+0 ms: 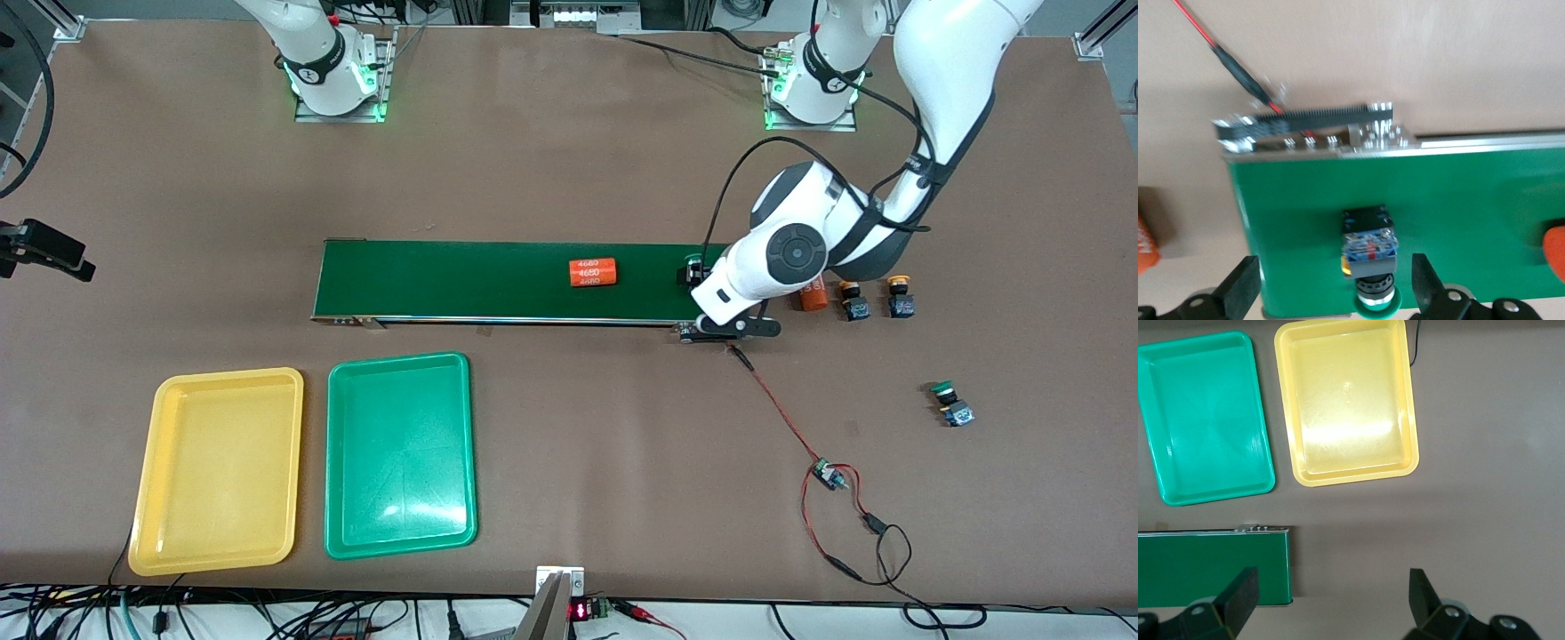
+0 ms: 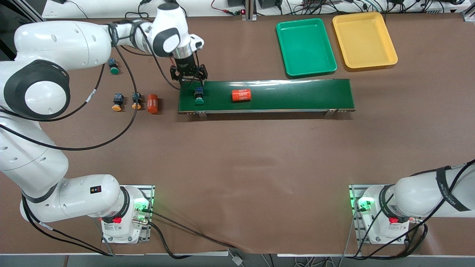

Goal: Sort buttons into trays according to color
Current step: 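Place the push button on the green belt with the left gripper, then grasp another green-capped push button with the left gripper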

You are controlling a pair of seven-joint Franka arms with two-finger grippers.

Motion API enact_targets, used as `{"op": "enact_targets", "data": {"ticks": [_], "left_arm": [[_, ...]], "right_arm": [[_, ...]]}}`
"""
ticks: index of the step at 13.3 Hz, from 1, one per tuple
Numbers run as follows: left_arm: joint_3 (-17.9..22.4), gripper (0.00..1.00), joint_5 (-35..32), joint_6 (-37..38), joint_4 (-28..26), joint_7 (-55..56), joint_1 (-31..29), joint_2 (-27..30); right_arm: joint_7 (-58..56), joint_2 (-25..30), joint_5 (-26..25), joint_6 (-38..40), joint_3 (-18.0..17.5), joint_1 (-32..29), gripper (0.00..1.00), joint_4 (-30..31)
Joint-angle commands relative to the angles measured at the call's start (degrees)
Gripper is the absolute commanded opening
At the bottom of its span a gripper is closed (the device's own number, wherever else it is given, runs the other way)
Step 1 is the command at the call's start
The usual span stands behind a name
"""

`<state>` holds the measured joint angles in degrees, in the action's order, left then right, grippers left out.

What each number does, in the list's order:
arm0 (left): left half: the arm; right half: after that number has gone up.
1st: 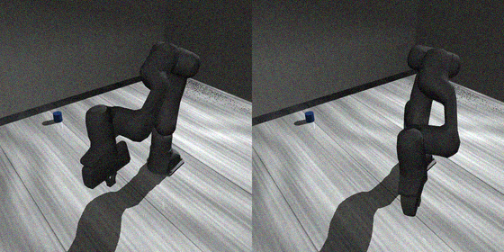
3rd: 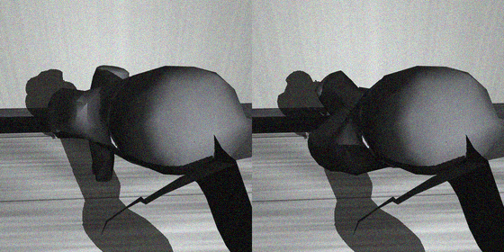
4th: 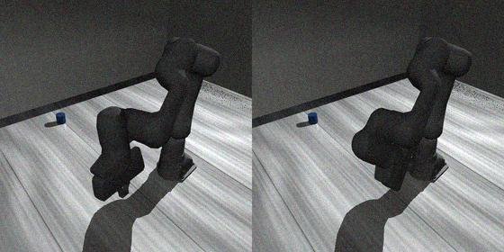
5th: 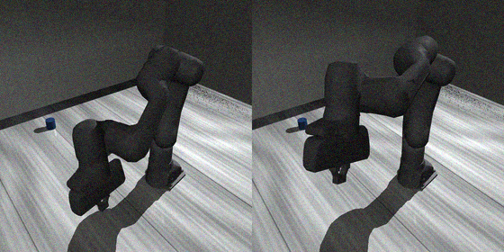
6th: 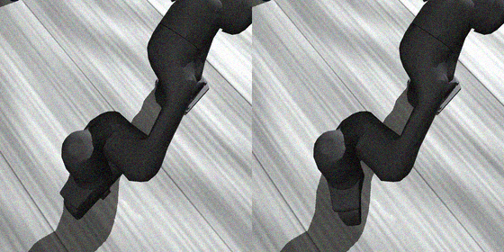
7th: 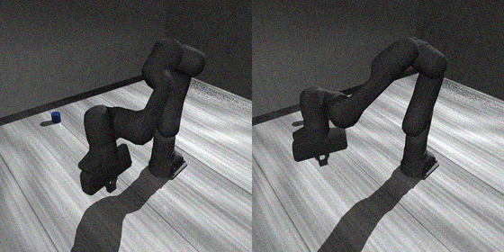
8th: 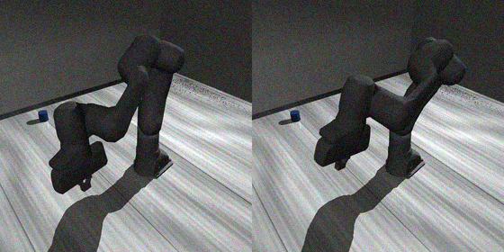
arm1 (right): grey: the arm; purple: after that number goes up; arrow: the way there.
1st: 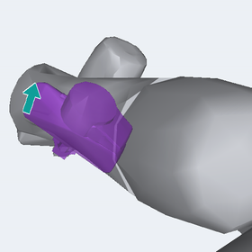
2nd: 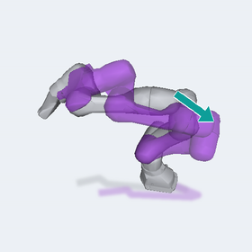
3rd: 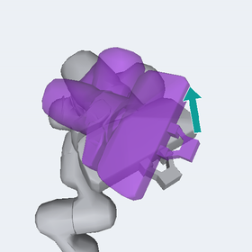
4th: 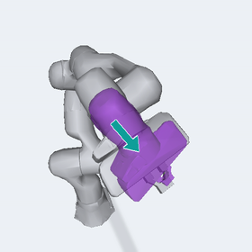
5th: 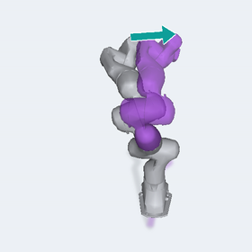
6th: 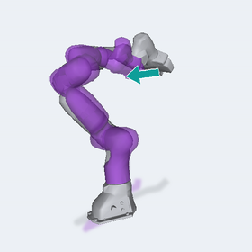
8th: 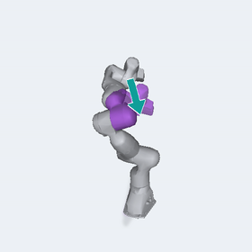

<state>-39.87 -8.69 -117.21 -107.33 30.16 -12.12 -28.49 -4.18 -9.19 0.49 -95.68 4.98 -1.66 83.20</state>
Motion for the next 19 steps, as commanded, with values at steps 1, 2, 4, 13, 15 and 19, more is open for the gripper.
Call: {"op": "enact_targets", "data": {"ticks": [1,2,4,13,15,19], "left_arm": [[1.28,1.00,-0.54,6.45,7.64,-0.01,-2.10,1.16],[2.50,1.00,-0.54,6.46,9.75,-0.36,-3.33,0.98],[4.79,1.00,-2.19,5.94,14.23,-3.94,-5.54,-0.59],[13.66,1.00,-13.72,-3.11,19.62,-13.98,-15.74,-12.37],[18.14,1.00,-13.72,-8.27,19.62,-14.51,-15.04,-14.13],[19.39,1.00,-13.72,-16.56,19.53,-14.86,-16.35,-17.48]], "right_arm": [[0.05,0.66,1.00,-0.38,-0.15,-0.28,1.00,0.56],[0.05,0.66,1.00,-0.38,-0.15,-0.36,1.00,0.56],[0.05,0.66,1.00,-0.38,-0.15,-0.28,1.00,0.56],[0.22,0.66,1.00,-0.03,-0.15,-0.28,1.00,0.56],[0.22,0.75,1.00,0.06,-0.15,-0.19,1.00,0.56],[0.22,0.84,1.00,0.23,-0.15,-0.10,1.00,0.56]]}}
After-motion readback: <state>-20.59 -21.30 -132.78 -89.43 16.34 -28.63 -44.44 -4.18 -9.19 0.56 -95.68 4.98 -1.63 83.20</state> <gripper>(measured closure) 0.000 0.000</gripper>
